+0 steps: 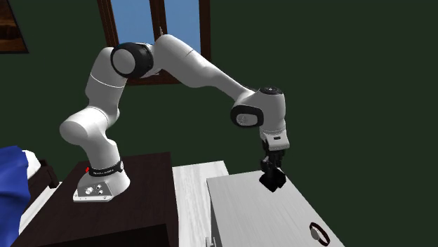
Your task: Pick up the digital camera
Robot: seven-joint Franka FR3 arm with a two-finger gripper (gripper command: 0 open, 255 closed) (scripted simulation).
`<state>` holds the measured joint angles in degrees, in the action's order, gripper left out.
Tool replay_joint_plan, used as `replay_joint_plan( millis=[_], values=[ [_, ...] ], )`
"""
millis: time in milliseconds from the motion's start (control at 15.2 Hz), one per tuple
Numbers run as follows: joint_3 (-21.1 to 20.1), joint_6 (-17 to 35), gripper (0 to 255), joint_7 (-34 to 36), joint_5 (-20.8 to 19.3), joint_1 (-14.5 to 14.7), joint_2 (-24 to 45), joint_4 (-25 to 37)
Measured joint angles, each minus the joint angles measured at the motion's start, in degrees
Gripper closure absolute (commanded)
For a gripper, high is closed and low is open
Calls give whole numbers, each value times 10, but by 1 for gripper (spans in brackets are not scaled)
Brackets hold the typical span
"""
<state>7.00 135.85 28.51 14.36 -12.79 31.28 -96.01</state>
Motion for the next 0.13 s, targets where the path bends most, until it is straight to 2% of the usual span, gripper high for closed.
replay_joint_plan(
  millis=[132],
  values=[
    [1, -7, 255, 2, -2, 1, -8, -1]
  ],
)
